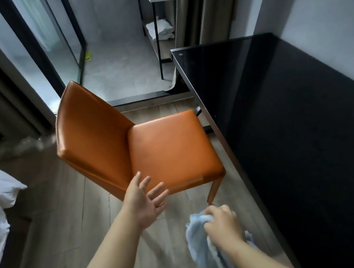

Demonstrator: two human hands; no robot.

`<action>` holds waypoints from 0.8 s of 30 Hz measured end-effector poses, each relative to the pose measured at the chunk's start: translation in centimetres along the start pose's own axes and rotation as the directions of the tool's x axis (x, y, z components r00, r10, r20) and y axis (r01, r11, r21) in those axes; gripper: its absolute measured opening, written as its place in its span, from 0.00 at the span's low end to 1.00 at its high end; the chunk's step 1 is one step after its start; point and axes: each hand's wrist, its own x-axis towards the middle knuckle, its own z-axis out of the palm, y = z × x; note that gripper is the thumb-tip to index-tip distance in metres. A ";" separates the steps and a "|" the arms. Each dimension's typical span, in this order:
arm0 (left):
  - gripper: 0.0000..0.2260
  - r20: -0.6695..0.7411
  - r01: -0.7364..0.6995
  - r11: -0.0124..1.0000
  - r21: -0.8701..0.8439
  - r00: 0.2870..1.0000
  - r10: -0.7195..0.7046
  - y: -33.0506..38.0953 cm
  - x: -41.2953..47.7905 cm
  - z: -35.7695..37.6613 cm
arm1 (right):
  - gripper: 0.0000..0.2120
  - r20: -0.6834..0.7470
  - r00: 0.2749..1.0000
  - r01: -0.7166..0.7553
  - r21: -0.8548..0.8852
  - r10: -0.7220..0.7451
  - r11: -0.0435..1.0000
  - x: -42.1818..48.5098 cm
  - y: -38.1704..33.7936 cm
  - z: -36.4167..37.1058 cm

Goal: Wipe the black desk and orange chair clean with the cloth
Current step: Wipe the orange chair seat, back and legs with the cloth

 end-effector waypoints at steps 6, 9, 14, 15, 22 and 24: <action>0.29 0.128 0.111 0.987 0.114 0.984 -0.126 1.0 -1.3 -3.2 | 0.18 -0.455 0.809 0.508 0.225 -0.371 0.832 -1.1 -7.1 2.0; 0.31 0.188 0.122 0.992 0.015 0.975 -0.123 3.2 -1.5 -5.5 | 0.17 0.154 0.962 0.255 -0.197 -0.227 0.947 -0.6 -7.4 3.8; 0.25 0.014 -0.004 0.950 0.312 1.000 -0.001 7.1 -1.6 -8.1 | 0.10 -0.106 0.994 -0.015 0.148 0.031 0.989 -0.6 -8.9 3.2; 0.26 0.018 0.014 0.930 0.367 1.000 -0.022 7.5 -1.6 -8.1 | 0.10 -0.164 0.986 0.012 0.275 0.035 0.961 -0.5 -10.3 3.0; 0.27 0.223 -0.049 0.979 0.197 0.975 0.004 11.5 -1.1 -5.5 | 0.23 -0.163 0.982 0.160 0.428 -0.098 0.890 1.6 -20.2 2.2; 0.25 0.250 -0.063 0.971 0.229 0.968 0.004 13.1 -0.6 -4.9 | 0.35 -0.212 0.970 0.223 0.585 -0.119 0.780 2.9 -21.2 2.1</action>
